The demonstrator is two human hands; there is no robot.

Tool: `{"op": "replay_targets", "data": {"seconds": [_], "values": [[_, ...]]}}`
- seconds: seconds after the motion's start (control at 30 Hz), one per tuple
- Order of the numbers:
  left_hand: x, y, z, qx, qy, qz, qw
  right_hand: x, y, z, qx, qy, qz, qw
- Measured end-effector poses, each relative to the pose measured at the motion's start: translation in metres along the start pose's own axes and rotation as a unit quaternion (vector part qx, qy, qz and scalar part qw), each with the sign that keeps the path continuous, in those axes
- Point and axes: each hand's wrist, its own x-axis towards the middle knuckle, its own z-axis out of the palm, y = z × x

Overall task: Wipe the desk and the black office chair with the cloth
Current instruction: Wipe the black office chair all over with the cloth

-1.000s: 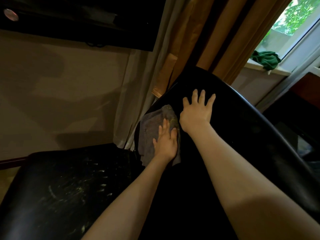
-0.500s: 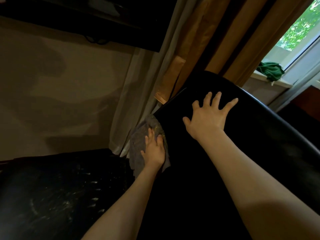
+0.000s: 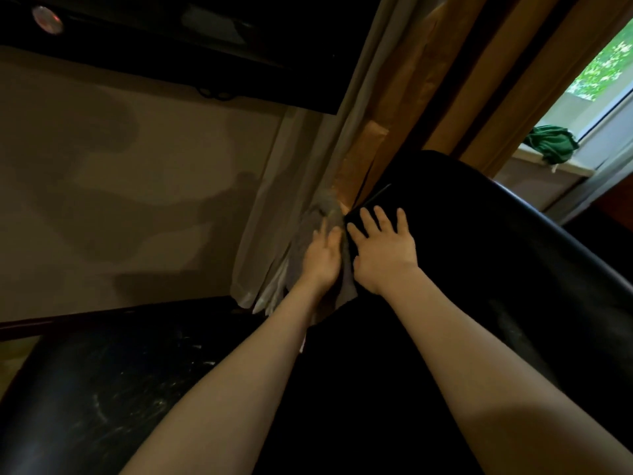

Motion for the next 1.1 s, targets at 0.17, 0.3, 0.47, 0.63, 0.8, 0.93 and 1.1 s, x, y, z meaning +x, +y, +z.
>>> {"op": "replay_targets", "data": {"seconds": [0.17,0.3,0.47,0.63,0.8,0.93,1.1], "values": [[-0.005,-0.023,0.022,0.052,-0.028,0.036,0.998,-0.001,-0.005,0.016,-0.048,-0.029,0.036,0.998],[0.001,-0.024,0.024,0.046,0.013,0.018,0.999,-0.002,0.005,0.020,-0.066,-0.002,0.016,0.998],[0.005,-0.070,0.019,-0.020,0.072,-0.090,0.993,0.000,-0.004,0.027,-0.080,0.007,0.029,0.996],[0.005,-0.087,0.016,-0.045,0.090,-0.093,0.991,-0.001,-0.004,0.024,-0.072,0.005,0.034,0.997],[-0.006,-0.149,0.010,-0.086,0.084,-0.230,0.966,-0.007,-0.006,0.026,-0.079,0.011,0.020,0.997],[-0.018,-0.154,0.001,-0.180,0.086,-0.288,0.937,-0.005,-0.009,0.025,-0.082,0.011,0.025,0.996],[-0.010,-0.098,-0.012,-0.148,0.121,-0.129,0.973,-0.006,-0.006,0.028,-0.063,0.013,0.028,0.998]]}}
